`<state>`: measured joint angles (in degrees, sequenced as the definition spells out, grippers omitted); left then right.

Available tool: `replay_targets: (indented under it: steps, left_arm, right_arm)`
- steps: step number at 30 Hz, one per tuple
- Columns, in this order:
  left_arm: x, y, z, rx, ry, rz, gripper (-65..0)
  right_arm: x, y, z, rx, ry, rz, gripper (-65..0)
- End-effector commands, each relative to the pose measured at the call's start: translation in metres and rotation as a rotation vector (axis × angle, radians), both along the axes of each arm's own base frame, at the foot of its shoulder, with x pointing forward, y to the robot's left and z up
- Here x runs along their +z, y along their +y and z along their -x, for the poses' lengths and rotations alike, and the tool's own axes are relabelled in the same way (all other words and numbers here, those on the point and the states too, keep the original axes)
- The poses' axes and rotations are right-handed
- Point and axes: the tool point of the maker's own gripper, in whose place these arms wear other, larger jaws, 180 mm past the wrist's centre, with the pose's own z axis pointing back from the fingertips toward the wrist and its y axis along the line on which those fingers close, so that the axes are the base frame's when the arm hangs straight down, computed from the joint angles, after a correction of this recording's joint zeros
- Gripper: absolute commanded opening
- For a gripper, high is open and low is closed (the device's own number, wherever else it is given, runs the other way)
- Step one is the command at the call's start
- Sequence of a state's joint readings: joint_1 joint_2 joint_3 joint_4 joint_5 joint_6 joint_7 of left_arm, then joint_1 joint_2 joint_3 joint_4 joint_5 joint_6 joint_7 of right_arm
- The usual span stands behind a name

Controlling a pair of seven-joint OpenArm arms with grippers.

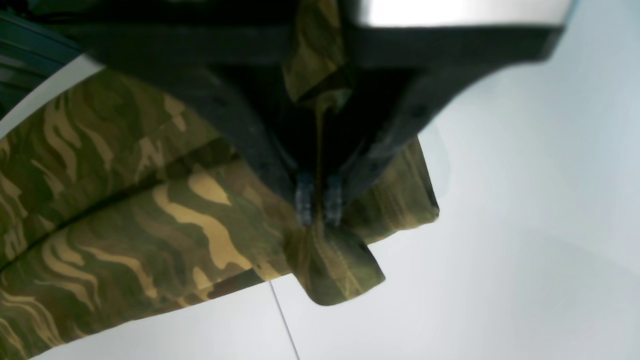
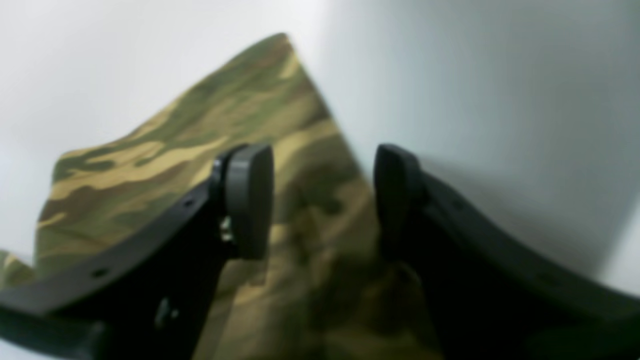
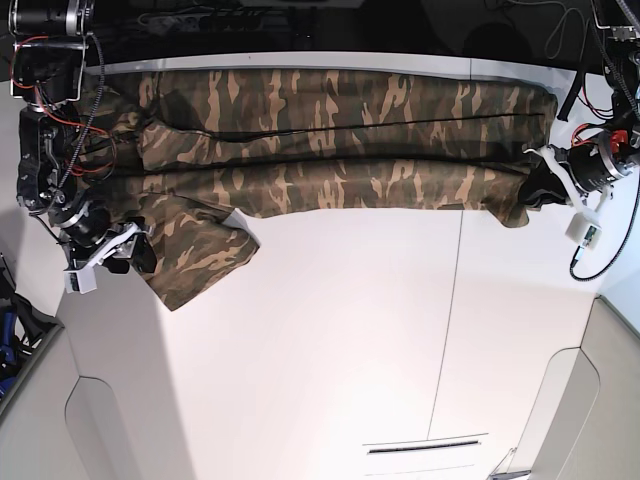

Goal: Fold the T-shirt properly
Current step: 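Fold the shirt lengthwise again, bringing the hem edge up to the collar edge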

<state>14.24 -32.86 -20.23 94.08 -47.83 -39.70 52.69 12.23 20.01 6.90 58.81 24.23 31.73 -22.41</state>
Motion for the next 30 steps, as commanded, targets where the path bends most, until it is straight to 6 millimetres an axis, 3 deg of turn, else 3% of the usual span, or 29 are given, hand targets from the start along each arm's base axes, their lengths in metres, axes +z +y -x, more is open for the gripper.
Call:
replay_targets:
  steps: [1, 4, 9, 10, 16, 22, 26, 30]
  left_arm:
    - [0.014, 0.002, -0.009, -0.007, -0.05, -0.002, -65.0]
    - [0.014, 0.001, -0.009, -0.006, -0.05, 0.003, -65.0]
    - [0.01, -0.006, -0.008, 0.0, -0.049, 0.025, -65.0]
    - [0.01, -0.006, -0.008, 0.001, -0.049, 0.027, -65.0]
    - [0.01, -0.006, -0.008, 0.001, -0.049, 0.026, -65.0]
    - [0.011, -0.004, -0.008, 0.0, -0.049, 0.02, -65.0]
    - [0.01, 0.0, -0.006, 0.004, -0.034, 0.007, -65.0]
    - [0.009, 0.002, -0.003, 0.001, -0.012, -0.006, -65.0]
  right_arm:
    - [0.007, -0.003, -0.005, 0.01, -0.013, 0.013, -32.9]
    - [0.006, 0.002, -0.004, 0.029, -0.01, 0.014, -37.7]
    - [0.006, 0.003, -0.004, 0.035, -0.011, 0.013, -62.8]
    - [0.006, 0.003, -0.004, 0.035, -0.011, 0.013, -65.0]
    - [0.012, 0.006, -0.004, 0.055, -0.004, 0.03, -65.0]
    - [0.048, 0.011, -0.001, 0.092, 0.03, -0.012, -65.0]
    - [0.08, 0.008, 0.015, 0.092, -0.005, -0.058, -65.0]
    - [0.102, 0.003, 0.046, 0.1, -0.048, -0.076, -65.0]
